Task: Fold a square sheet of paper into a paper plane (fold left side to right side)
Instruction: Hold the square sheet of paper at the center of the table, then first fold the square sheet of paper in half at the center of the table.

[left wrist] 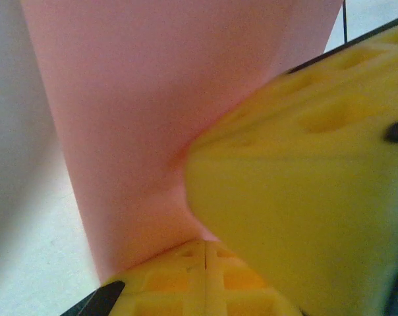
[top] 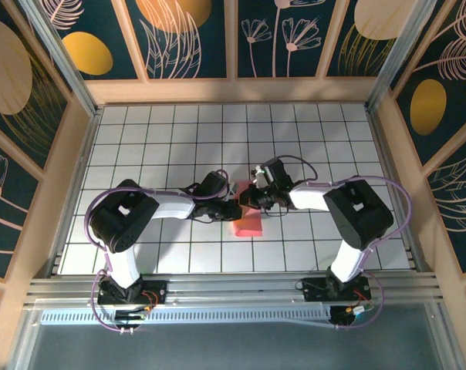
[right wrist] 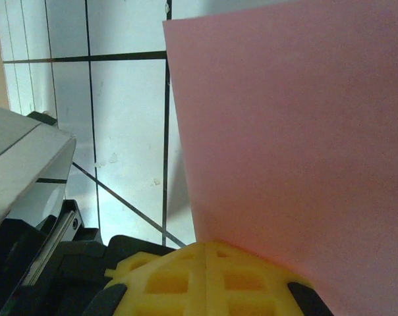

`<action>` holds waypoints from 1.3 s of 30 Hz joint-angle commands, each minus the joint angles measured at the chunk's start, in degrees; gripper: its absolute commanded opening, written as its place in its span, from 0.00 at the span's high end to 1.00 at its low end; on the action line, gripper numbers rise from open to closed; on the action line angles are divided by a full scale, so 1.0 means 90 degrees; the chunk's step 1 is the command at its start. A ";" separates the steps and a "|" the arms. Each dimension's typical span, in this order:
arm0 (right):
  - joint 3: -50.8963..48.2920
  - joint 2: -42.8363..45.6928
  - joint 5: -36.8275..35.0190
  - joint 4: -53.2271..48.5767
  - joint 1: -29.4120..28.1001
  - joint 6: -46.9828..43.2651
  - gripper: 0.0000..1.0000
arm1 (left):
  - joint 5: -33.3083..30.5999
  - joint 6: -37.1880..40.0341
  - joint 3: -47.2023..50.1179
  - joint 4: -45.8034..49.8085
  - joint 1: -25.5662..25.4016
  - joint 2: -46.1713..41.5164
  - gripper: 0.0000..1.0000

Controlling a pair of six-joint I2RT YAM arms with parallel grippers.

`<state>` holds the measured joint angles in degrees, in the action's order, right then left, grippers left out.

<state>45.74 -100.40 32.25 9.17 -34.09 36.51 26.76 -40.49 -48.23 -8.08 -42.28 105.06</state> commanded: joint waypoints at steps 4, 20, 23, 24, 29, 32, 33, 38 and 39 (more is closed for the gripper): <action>0.0218 -0.0354 0.0011 0.0142 -0.0045 -0.0039 1.00 | -0.0235 0.0102 0.0043 0.0448 -0.0015 0.0178 1.00; 0.0176 -0.0722 -0.0340 -0.0505 0.0140 -0.0254 1.00 | -0.0030 -0.0240 0.0738 0.0158 -0.0070 -0.0338 1.00; 0.0182 -0.0732 -0.0359 -0.0569 0.0188 -0.0304 1.00 | 0.0007 -0.0312 0.0969 0.0150 -0.0133 -0.0527 1.00; 0.0174 -0.0738 -0.0361 -0.0580 0.0198 -0.0317 1.00 | 0.0023 -0.0321 0.1042 0.0162 -0.0159 -0.0579 1.00; 0.0179 -0.0753 -0.0332 -0.0561 0.0213 -0.0329 1.00 | 0.0096 -0.0388 0.1412 0.0194 -0.0305 -0.0945 1.00; 0.0156 -0.0769 -0.0302 -0.0549 0.0216 -0.0334 1.00 | 0.0122 -0.0441 0.1539 0.0199 -0.0331 -0.1078 1.00; 0.0155 -0.0768 -0.0294 -0.0533 0.0213 -0.0337 1.00 | 0.0131 -0.0463 0.1572 0.0194 -0.0333 -0.1129 1.00; 0.0109 -0.0760 -0.0255 -0.0509 0.0203 -0.0366 1.00 | 0.0191 -0.0491 0.1567 0.0184 -0.0331 -0.1371 1.00; 0.0108 -0.0766 -0.0244 -0.0506 0.0194 -0.0375 1.00 | 0.0183 -0.0500 0.1510 0.0224 -0.0323 -0.1422 1.00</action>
<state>47.62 -105.08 33.34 7.70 -33.50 34.85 26.74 -44.16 -34.92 -10.02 -44.71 93.91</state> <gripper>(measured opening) 0.054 0.045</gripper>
